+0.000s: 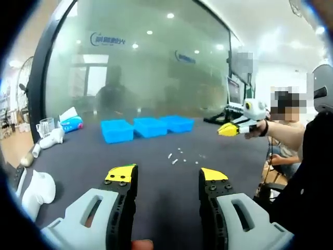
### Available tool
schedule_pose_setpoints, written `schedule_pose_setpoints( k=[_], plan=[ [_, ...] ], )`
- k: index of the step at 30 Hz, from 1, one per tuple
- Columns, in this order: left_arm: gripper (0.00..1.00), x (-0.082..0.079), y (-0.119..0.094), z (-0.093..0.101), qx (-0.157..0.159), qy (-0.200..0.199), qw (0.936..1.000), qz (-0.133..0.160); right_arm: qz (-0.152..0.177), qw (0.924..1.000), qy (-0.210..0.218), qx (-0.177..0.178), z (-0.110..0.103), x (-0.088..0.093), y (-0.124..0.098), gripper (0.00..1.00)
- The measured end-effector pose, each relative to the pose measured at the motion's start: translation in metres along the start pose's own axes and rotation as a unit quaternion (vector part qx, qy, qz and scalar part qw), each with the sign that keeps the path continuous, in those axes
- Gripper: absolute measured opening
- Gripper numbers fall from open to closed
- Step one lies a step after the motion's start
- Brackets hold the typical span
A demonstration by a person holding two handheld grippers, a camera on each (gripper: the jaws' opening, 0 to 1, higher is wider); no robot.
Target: Sort the screws, nuts, and washers into the corresponding bins
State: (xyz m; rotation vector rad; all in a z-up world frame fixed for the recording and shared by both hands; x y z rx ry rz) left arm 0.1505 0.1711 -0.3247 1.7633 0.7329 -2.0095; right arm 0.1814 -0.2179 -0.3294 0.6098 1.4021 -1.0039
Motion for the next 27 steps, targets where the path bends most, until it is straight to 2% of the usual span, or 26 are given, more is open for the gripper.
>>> schedule_pose_setpoints(
  k=[7, 16, 27],
  plan=[
    [0.46, -0.003, 0.002, 0.001, 0.002, 0.003, 1.0, 0.003, 0.027, 0.9991, 0.015, 0.031, 0.002, -0.001, -0.013, 0.01],
    [0.46, -0.003, 0.0, 0.002, 0.002, 0.004, 1.0, 0.004, 0.039, 0.9984, 0.02, 0.037, 0.004, -0.005, -0.012, 0.01],
    [0.46, -0.002, -0.002, 0.001, 0.001, 0.003, 1.0, 0.007, 0.043, 0.9952, 0.03, 0.082, 0.041, -0.017, 0.004, 0.01]
  ],
)
Point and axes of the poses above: the point that each gripper's makers call its tool centre point, and the gripper's own axes: y roughly forward along the fingers, z roughly to its right, x roughly out of its underside, the point moved 10 cm from there along -y, roughly backward along the fingers, and after that the axes turned 12 degrees about x, right-handed, at the moved point
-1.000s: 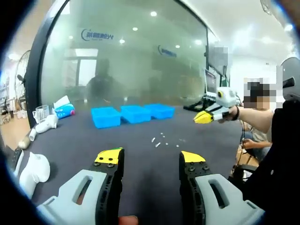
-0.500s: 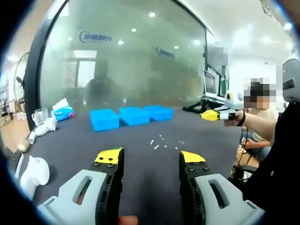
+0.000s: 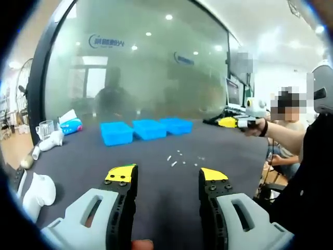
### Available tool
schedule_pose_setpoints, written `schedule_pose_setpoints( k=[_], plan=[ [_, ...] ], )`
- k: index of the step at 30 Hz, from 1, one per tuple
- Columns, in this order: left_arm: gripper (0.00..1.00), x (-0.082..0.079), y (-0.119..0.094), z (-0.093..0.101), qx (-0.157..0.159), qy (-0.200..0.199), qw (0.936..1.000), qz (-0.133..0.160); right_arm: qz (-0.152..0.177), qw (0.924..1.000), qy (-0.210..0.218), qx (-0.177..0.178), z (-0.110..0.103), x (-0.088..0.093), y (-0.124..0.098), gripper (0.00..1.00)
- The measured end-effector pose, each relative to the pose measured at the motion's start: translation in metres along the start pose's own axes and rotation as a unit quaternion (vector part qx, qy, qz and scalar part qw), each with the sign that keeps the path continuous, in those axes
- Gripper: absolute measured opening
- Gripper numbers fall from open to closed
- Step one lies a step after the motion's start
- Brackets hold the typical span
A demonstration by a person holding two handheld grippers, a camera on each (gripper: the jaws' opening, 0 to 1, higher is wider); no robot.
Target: Sort the screws, nuts, and washers into the corresponding bins
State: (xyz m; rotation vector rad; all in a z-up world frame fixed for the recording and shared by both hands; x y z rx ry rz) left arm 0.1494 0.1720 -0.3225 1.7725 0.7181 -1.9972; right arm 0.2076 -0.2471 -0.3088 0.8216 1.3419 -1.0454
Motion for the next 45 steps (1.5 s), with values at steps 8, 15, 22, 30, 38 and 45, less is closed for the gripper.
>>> schedule_pose_setpoints(
  k=[8, 15, 22, 30, 38, 45],
  plan=[
    [0.46, 0.005, 0.001, -0.001, 0.001, -0.006, 1.0, -0.001, 0.018, 0.9989, 0.004, 0.043, 0.034, -0.026, 0.038, 0.01],
    [0.46, 0.005, 0.002, -0.002, 0.003, -0.007, 1.0, -0.001, 0.002, 0.9971, 0.013, 0.075, 0.063, -0.043, 0.081, 0.01],
    [0.46, 0.006, 0.002, -0.002, 0.002, -0.007, 1.0, -0.001, -0.052, 0.9924, -0.013, 0.111, 0.091, -0.038, 0.131, 0.01],
    [0.46, 0.006, 0.002, -0.004, 0.001, -0.008, 1.0, 0.0, -0.113, 0.9847, -0.029, 0.129, 0.107, -0.023, 0.17, 0.01],
    [0.46, 0.008, 0.003, -0.004, -0.001, -0.009, 1.0, -0.003, -0.141, 0.9783, -0.02, 0.151, 0.124, -0.013, 0.19, 0.01],
    [0.46, 0.006, 0.002, -0.005, -0.003, -0.008, 1.0, -0.001, -0.143, 0.9776, -0.024, 0.153, 0.125, -0.014, 0.196, 0.02]
  ],
)
Point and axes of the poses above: the point that each gripper's makers call its tool centre point, and the gripper's own axes: y roughly forward along the fingers, z roughly to its right, x roughly out of its underside, the point moved 10 cm from there along -y, roughly backward along the fingers, and after that the axes turned 12 degrees about x, right-handed, at the moved point
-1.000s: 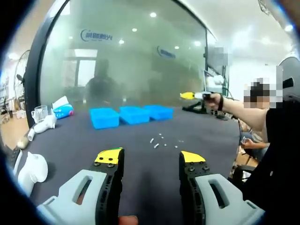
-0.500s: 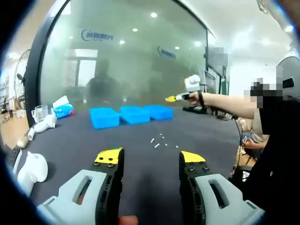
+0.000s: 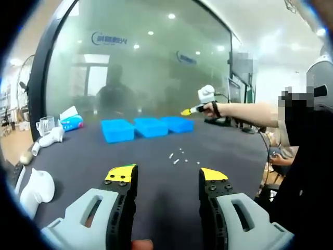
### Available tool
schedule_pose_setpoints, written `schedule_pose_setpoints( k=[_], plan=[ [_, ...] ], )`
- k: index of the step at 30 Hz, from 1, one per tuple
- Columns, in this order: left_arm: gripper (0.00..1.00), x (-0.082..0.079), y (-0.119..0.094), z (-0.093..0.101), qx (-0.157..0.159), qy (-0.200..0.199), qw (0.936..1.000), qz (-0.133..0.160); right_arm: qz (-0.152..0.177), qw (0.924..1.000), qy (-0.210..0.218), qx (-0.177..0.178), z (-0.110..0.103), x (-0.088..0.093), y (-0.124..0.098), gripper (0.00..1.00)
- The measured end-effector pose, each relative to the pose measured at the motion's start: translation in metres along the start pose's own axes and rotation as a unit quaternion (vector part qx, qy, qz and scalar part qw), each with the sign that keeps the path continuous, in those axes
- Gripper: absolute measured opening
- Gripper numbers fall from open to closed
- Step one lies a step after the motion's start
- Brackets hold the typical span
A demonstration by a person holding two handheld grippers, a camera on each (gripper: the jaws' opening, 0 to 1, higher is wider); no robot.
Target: Sort the screws, nuts, and washers into the corresponding bins
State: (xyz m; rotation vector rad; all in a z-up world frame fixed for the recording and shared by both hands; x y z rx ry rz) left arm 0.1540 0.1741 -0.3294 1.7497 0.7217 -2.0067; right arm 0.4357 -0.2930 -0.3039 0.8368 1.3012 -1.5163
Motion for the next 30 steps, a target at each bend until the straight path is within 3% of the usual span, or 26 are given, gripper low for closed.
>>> schedule_pose_setpoints(
  k=[2, 6, 10, 13, 21, 30],
  plan=[
    [0.46, 0.0, 0.001, 0.001, 0.002, 0.0, 1.0, -0.001, 0.011, 0.9998, -0.015, -0.002, -0.003, -0.002, 0.0, 0.05],
    [0.46, 0.002, 0.002, 0.003, 0.005, -0.001, 1.0, -0.003, 0.017, 0.9992, -0.033, -0.012, -0.007, -0.002, -0.002, 0.24],
    [0.46, 0.002, 0.003, 0.003, 0.006, 0.0, 1.0, -0.003, 0.021, 0.9989, -0.039, -0.014, -0.008, -0.002, -0.01, 0.25],
    [0.46, 0.001, 0.003, 0.004, 0.006, 0.001, 1.0, -0.002, 0.03, 0.999, -0.01, -0.031, -0.009, -0.001, -0.023, 0.27],
    [0.46, 0.0, 0.003, 0.004, 0.006, 0.0, 1.0, -0.001, 0.074, 0.9956, 0.008, -0.057, -0.018, 0.004, -0.073, 0.3],
    [0.46, -0.004, 0.002, 0.006, 0.002, 0.003, 1.0, 0.008, 0.13, 0.986, 0.01, -0.104, -0.052, 0.02, -0.151, 0.31]
  ],
)
Point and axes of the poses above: the point that each gripper's makers call its tool centre point, and the gripper's own axes: y roughly forward along the fingers, z roughly to its right, x roughly out of its underside, the point moved 10 cm from there along -y, roughly backward along the fingers, and after that the axes turned 12 degrees about x, right-handed, at the moved point
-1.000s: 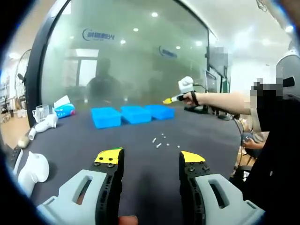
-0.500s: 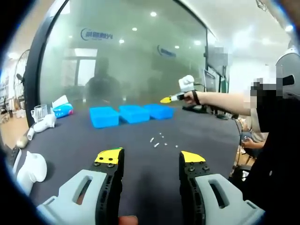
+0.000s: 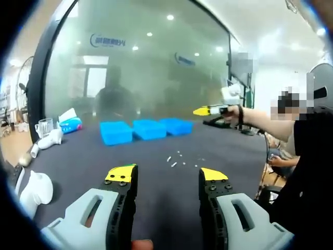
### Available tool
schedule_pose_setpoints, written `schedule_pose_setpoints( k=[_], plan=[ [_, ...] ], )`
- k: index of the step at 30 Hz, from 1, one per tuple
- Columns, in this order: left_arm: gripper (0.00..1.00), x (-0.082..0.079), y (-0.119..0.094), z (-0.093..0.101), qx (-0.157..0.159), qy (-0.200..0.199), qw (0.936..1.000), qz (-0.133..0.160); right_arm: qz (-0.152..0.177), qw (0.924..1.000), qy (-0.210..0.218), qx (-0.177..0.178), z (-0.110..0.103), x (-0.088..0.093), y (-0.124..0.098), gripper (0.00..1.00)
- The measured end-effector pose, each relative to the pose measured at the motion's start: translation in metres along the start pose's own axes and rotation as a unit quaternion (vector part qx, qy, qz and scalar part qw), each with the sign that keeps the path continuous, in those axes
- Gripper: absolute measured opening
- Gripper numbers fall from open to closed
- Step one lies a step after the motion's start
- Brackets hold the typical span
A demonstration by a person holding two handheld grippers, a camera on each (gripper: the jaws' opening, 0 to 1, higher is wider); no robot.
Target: Sort the screws, nuts, and washers into the corresponding bins
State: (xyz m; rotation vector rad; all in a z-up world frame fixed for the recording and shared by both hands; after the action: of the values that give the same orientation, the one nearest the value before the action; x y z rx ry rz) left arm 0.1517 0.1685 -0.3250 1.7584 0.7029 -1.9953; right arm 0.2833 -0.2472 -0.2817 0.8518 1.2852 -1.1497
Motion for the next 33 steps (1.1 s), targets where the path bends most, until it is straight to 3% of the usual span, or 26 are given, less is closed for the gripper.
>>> schedule_pose_setpoints(
  k=[9, 14, 19, 23, 33],
  plan=[
    [0.46, -0.004, -0.004, 0.0, -0.005, 0.006, 1.0, 0.005, 0.04, 0.9991, 0.014, 0.005, -0.024, 0.009, -0.063, 0.31],
    [0.46, -0.005, -0.005, -0.001, -0.009, 0.008, 0.9999, 0.009, 0.05, 0.9982, 0.03, 0.009, -0.026, 0.017, -0.087, 0.31],
    [0.46, -0.006, -0.005, 0.0, -0.01, 0.009, 0.9999, 0.01, 0.059, 0.9977, 0.023, 0.024, -0.022, 0.029, -0.101, 0.31],
    [0.46, -0.007, -0.006, -0.001, -0.011, 0.011, 0.9998, 0.011, 0.057, 0.9971, 0.041, 0.028, -0.022, 0.038, -0.111, 0.31],
    [0.46, -0.006, -0.007, 0.0, -0.009, 0.013, 0.9998, 0.011, 0.056, 0.9966, 0.053, 0.03, -0.025, 0.043, -0.122, 0.31]
  ],
)
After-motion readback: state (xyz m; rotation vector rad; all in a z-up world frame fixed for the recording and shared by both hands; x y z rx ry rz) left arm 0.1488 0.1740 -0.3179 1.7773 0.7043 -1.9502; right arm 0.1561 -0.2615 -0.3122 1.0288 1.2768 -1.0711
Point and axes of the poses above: the point that each gripper's makers call its tool centre point, and the gripper's own axes: y roughly forward along the fingers, z roughly to its right, x roughly out of its underside, the point moved 10 cm from there along -y, roughly backward along the fingers, and after that the axes turned 12 degrees about x, right-handed, at the moved point
